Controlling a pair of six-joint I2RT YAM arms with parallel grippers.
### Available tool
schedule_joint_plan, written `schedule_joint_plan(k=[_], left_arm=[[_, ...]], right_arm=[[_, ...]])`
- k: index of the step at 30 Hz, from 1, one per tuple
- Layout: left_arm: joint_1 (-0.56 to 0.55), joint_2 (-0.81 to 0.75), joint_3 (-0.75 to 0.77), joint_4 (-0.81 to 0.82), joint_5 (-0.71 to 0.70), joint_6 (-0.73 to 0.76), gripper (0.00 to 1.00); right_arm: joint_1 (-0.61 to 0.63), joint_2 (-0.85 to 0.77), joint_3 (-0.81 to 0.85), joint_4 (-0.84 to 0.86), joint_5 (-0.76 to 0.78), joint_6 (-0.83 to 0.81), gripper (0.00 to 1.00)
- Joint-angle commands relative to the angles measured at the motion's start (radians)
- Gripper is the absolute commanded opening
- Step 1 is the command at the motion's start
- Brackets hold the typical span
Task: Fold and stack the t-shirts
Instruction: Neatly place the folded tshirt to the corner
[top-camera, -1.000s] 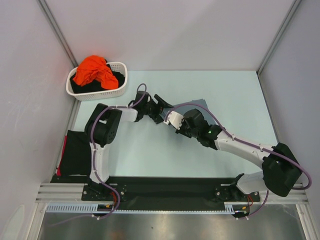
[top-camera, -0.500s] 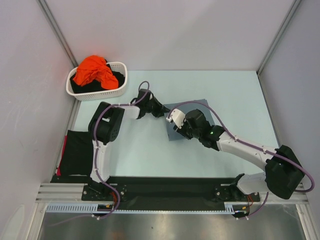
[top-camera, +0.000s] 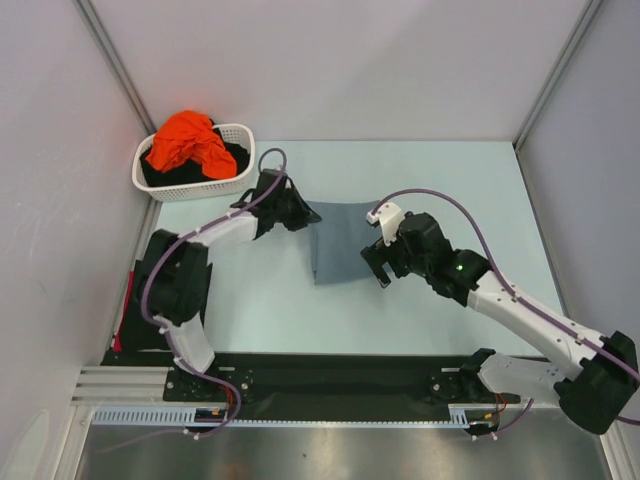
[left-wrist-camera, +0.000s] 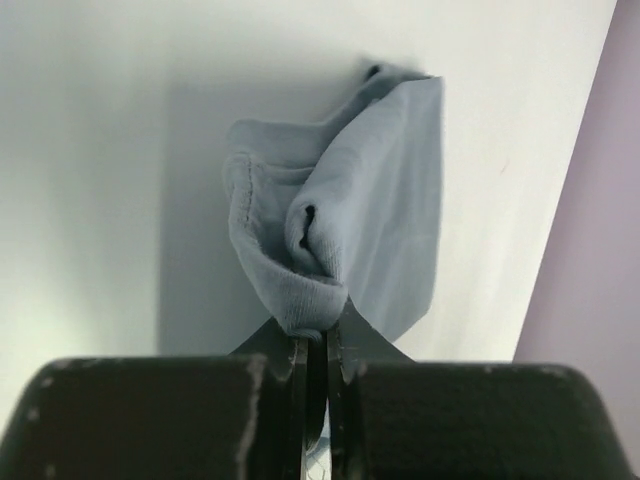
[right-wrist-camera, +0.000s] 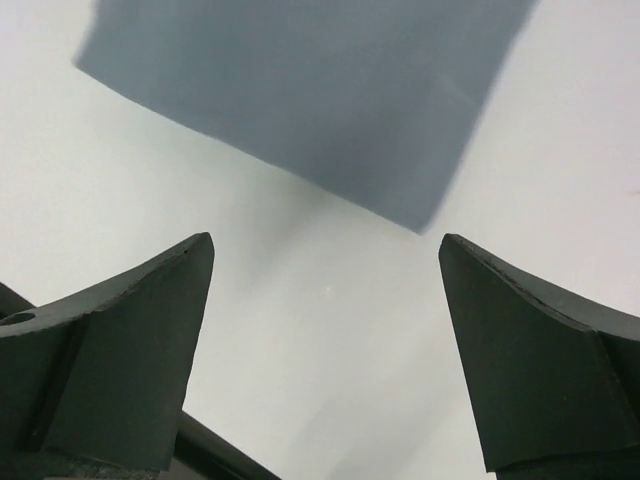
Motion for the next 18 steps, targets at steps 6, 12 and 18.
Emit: schedule_joint_plan(k=[6,12,18], left_arm=[[0.081,-0.299,-0.031,-0.380,-0.335,0.035,0.00],[0.165,-0.422,-0.045,-0.471,-0.416,-0.025,0.00],[0.250,-0.467,-0.014,-0.569,-0.488,-0.018,0.00]], right_arm=[[-0.018,-0.110,0.047,-0.099,-0.012,0.117,1.00],[-0.017,-0.113,0.061,-0.089,-0.029,0.117,1.00],[-0.017,-0.107,0.095,-0.103,-0.035,0.100,1.00]])
